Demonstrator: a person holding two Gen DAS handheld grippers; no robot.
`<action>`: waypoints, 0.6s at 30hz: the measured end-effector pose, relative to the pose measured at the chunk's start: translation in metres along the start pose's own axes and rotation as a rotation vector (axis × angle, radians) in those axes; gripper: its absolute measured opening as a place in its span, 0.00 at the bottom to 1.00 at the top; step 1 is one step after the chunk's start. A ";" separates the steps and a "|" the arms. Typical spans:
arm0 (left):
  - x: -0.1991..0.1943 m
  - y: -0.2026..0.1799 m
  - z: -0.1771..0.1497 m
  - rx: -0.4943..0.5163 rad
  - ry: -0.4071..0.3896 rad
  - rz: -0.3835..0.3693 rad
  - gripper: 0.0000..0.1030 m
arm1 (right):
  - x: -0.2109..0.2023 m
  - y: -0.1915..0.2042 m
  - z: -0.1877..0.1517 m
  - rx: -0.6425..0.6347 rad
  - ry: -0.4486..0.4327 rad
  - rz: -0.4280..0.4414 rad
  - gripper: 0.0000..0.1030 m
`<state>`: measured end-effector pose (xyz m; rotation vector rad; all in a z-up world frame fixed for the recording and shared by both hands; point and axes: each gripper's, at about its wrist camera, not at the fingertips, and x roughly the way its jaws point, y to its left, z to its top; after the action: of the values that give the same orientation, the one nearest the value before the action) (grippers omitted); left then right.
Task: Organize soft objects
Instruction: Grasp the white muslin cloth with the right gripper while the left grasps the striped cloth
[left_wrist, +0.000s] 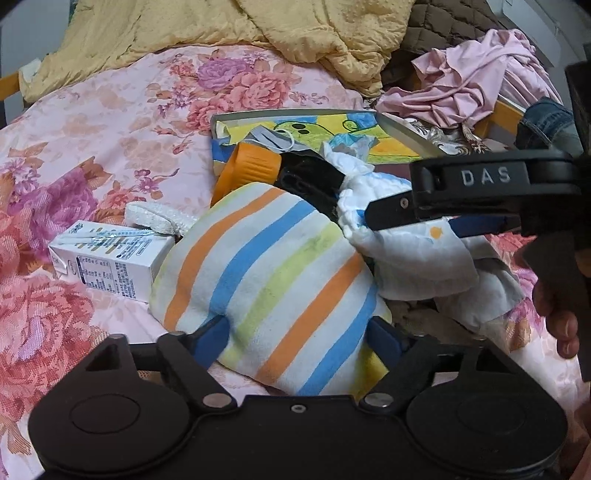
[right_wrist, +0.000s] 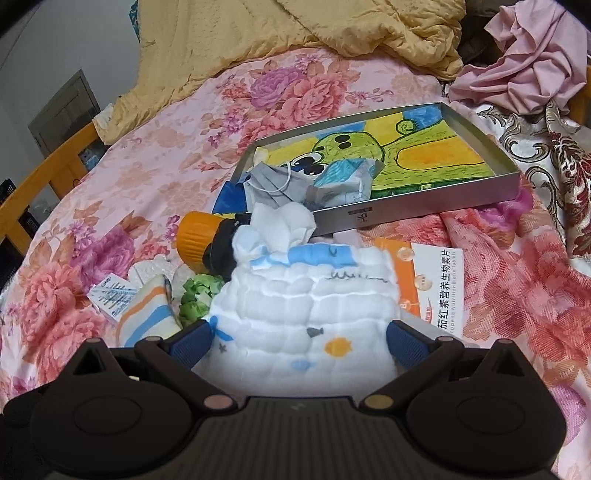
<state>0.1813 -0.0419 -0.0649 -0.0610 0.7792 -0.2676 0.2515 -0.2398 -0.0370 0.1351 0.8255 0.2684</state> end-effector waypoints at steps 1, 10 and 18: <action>0.000 0.001 0.000 -0.006 0.000 0.000 0.76 | 0.000 0.001 -0.001 -0.004 0.000 -0.006 0.98; -0.004 -0.001 0.001 -0.017 0.007 -0.045 0.42 | -0.004 0.006 -0.005 -0.038 -0.003 -0.033 0.72; -0.009 0.001 0.000 -0.060 0.003 -0.082 0.20 | -0.003 0.012 -0.009 -0.072 -0.001 -0.019 0.63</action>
<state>0.1753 -0.0388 -0.0589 -0.1497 0.7887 -0.3218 0.2410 -0.2295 -0.0379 0.0602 0.8147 0.2791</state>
